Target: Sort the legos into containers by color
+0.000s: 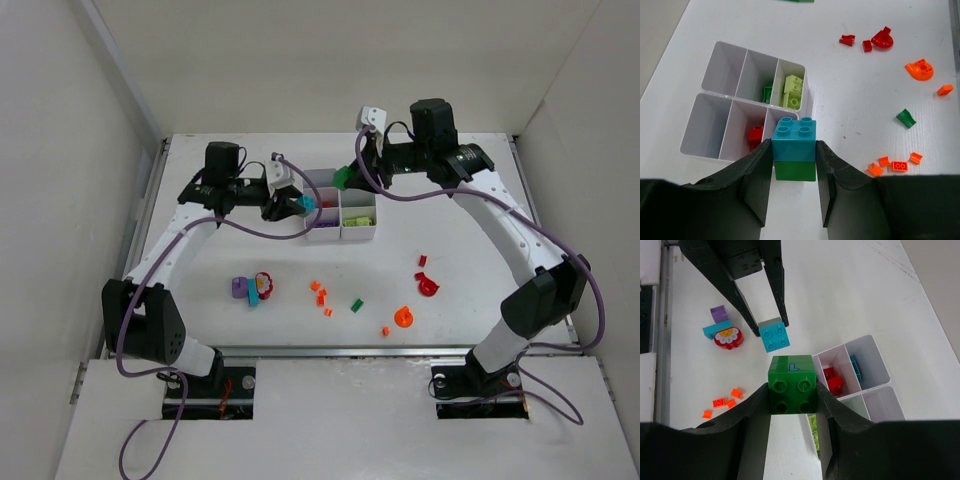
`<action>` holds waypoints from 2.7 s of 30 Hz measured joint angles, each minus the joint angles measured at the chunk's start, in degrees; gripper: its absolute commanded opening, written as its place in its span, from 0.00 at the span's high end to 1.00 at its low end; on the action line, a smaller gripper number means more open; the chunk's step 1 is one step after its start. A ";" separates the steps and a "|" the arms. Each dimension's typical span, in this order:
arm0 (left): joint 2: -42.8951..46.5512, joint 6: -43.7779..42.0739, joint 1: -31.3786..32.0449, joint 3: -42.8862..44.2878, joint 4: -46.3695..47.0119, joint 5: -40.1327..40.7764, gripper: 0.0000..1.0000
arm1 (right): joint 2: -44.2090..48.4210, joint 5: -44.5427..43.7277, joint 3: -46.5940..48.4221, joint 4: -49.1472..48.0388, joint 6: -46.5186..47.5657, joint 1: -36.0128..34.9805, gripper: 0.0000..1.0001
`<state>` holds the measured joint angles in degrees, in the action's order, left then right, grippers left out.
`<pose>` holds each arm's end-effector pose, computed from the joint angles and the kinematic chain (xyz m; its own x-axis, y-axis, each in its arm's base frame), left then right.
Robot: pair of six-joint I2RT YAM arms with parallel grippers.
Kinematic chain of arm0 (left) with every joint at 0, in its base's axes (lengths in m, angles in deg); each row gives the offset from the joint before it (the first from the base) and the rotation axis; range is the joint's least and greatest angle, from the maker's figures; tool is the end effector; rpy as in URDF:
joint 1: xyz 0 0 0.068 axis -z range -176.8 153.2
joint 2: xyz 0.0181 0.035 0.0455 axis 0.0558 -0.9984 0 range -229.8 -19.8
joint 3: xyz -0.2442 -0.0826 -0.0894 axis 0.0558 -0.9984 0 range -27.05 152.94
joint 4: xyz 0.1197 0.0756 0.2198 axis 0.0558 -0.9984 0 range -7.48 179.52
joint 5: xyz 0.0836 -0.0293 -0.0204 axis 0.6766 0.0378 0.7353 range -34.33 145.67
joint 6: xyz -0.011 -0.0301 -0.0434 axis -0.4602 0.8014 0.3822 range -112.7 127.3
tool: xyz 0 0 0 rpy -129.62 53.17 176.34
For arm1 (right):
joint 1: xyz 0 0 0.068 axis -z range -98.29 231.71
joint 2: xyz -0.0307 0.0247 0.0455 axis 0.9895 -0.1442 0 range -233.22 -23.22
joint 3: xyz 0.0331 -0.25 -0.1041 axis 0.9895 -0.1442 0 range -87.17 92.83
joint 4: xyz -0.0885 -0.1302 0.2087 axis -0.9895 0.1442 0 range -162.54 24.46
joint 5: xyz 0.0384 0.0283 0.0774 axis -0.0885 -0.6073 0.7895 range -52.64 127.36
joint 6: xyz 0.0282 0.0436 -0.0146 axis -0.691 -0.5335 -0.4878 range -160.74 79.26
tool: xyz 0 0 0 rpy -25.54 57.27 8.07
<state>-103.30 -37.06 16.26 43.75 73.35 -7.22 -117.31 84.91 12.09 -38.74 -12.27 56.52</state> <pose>0.3059 -0.1036 0.3370 0.2666 0.2652 -0.9266 0.9454 0.1153 0.3050 0.3177 0.1785 0.4117 0.0354 -0.3389 -0.9401 -0.9744 0.1974 -0.1078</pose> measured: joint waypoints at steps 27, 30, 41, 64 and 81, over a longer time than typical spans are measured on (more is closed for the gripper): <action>-7.76 -34.49 1.31 -9.22 -11.96 27.30 0.50 | -1.31 -1.97 -0.46 0.22 -0.24 0.00 1.00; -7.76 -36.72 1.51 -9.22 -13.14 26.84 0.38 | -1.53 -2.12 -0.46 0.28 -0.24 0.00 1.00; -8.50 -30.95 1.46 1.55 -17.79 14.23 0.10 | -1.57 -2.14 -0.35 0.35 -0.24 -0.35 1.00; -8.52 6.43 1.18 11.30 2.93 -8.66 0.21 | -3.17 -0.79 0.98 0.04 -0.68 -5.68 1.00; -8.52 9.22 2.32 11.30 2.38 -13.60 0.55 | -7.02 -5.11 3.72 -0.76 -0.90 -8.37 1.00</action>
<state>-111.83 -27.84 18.58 55.05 75.74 -20.82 -124.32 79.79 15.80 -39.50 -13.17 48.15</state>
